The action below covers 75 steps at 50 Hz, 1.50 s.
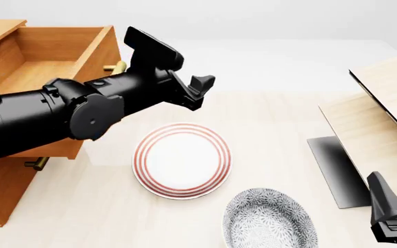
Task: Close the top drawer of the cabinet.
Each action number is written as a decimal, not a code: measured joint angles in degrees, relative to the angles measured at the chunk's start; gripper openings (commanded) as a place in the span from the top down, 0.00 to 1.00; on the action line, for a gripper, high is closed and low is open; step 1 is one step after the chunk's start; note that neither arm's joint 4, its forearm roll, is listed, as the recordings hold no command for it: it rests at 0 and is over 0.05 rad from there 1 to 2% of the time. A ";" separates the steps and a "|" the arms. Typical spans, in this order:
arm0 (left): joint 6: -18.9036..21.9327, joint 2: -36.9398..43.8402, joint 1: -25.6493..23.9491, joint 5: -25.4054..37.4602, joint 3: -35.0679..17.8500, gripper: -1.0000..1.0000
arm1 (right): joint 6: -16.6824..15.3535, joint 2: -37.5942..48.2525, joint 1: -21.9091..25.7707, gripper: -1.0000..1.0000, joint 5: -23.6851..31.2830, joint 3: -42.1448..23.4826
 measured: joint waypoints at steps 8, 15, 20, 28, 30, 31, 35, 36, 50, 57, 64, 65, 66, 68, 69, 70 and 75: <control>-2.00 3.52 0.75 -0.53 -1.05 0.00 | 0.00 -0.01 0.00 0.00 0.00 0.00; -5.07 8.03 3.02 -1.27 -2.45 0.00 | 0.00 0.00 0.00 0.00 0.00 0.00; -6.90 10.65 4.70 -1.71 -3.12 0.00 | 0.00 0.00 0.00 0.00 0.00 0.00; -8.72 12.86 6.56 -2.04 -3.67 0.00 | 0.00 -0.01 0.00 0.00 0.00 0.00; -9.08 13.25 6.96 -2.12 -3.76 0.00 | 0.00 0.00 0.00 0.00 0.00 0.00; -9.25 13.44 7.14 -2.17 -3.80 0.00 | 0.00 0.00 0.00 0.00 0.00 0.00; -9.85 14.15 7.83 -2.40 -3.92 0.00 | 0.00 0.00 0.00 0.00 0.00 0.00; -9.97 14.31 8.01 -2.46 -3.93 0.00 | 0.00 0.00 0.00 0.00 0.00 0.00; -11.27 15.29 10.73 -2.93 -3.85 0.00 | 0.01 0.00 0.00 0.00 0.00 0.00; -11.56 15.23 12.27 -3.11 -3.57 0.00 | 0.01 -0.01 0.00 0.00 0.00 0.00; -11.69 15.49 13.95 -3.38 -3.27 0.00 | 0.00 0.00 0.00 0.00 0.00 0.00; -11.72 15.54 14.19 -3.41 -3.24 0.00 | 0.00 0.00 0.00 0.00 0.00 0.00; -11.74 15.59 14.44 -3.46 -3.20 0.00 | 0.00 0.00 0.00 0.00 0.00 0.00; -11.79 15.67 14.92 -3.54 -3.12 0.00 | 0.00 0.00 0.00 0.00 0.00 0.00; -11.80 15.70 15.14 -3.59 -3.07 0.00 | 0.00 0.00 0.00 0.00 0.00 0.00; -11.82 15.72 15.36 -3.64 -3.01 0.00 | 0.00 0.00 0.00 0.00 0.00 0.00; -11.86 15.68 16.42 -3.91 -2.61 0.00 | 0.01 0.01 0.00 0.00 0.00 0.00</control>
